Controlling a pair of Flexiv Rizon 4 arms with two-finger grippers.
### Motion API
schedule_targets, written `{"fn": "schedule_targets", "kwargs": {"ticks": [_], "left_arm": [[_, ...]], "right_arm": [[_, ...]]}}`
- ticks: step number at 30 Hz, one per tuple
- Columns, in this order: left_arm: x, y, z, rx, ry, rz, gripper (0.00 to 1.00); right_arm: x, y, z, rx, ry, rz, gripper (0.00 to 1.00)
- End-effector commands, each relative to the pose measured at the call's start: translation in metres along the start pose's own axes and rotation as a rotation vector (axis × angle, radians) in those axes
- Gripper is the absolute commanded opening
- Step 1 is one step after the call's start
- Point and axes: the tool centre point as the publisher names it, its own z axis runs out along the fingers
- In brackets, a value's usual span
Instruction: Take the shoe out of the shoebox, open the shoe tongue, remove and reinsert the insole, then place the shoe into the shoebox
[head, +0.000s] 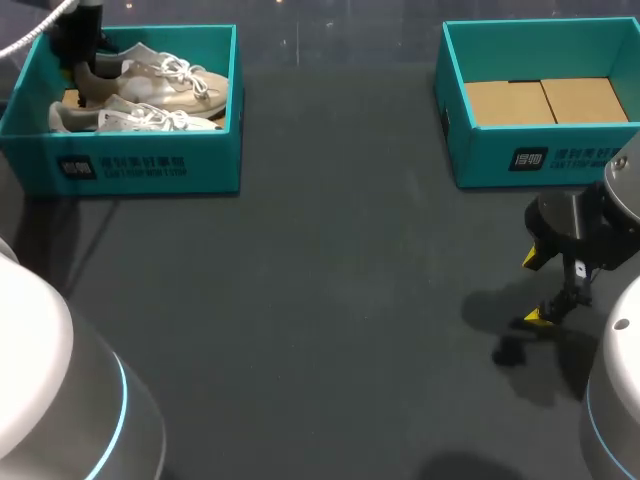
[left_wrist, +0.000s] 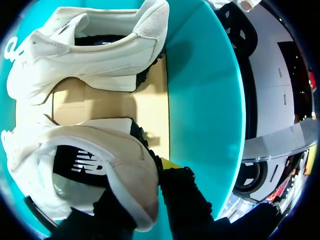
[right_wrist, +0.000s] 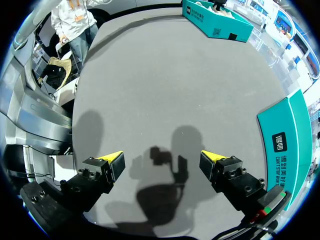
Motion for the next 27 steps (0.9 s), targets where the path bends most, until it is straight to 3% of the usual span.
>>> {"fn": "schedule_targets", "kwargs": {"ticks": [1, 3, 5, 17, 19, 20, 21, 23, 27], "left_arm": [[-0.003, 0.009, 0.006, 0.013, 0.001, 0.003, 0.0], [-0.003, 0.009, 0.007, 0.012, -0.001, 0.006, 0.18], [-0.002, 0.01, 0.008, 0.011, -0.001, 0.007, 0.29], [0.001, 0.01, 0.008, 0.028, -0.047, 0.015, 0.42], [0.002, 0.01, 0.004, 0.024, -0.068, 0.019, 0.55], [0.003, 0.009, 0.001, 0.02, -0.073, 0.019, 0.81], [0.004, 0.008, -0.003, 0.013, -0.081, 0.016, 0.93], [0.007, 0.006, -0.013, 0.006, -0.109, 0.015, 1.0], [0.012, 0.002, -0.036, -0.011, -0.168, -0.013, 1.0]], "right_arm": [[0.002, 0.0, 0.0, 0.001, -0.003, 0.0, 1.0], [0.002, 0.0, 0.0, 0.001, -0.003, 0.0, 1.0], [0.002, 0.0, 0.0, 0.001, -0.003, 0.0, 1.0], [0.002, 0.0, 0.0, 0.001, -0.003, 0.0, 1.0], [0.002, 0.0, 0.0, 0.001, -0.003, 0.0, 1.0], [0.002, 0.0, 0.0, 0.001, -0.003, 0.0, 1.0], [0.002, 0.0, 0.0, 0.001, -0.003, 0.0, 1.0], [0.002, 0.0, 0.0, 0.001, -0.003, 0.0, 1.0], [0.002, 0.0, 0.0, 0.001, -0.003, 0.0, 1.0]]}}
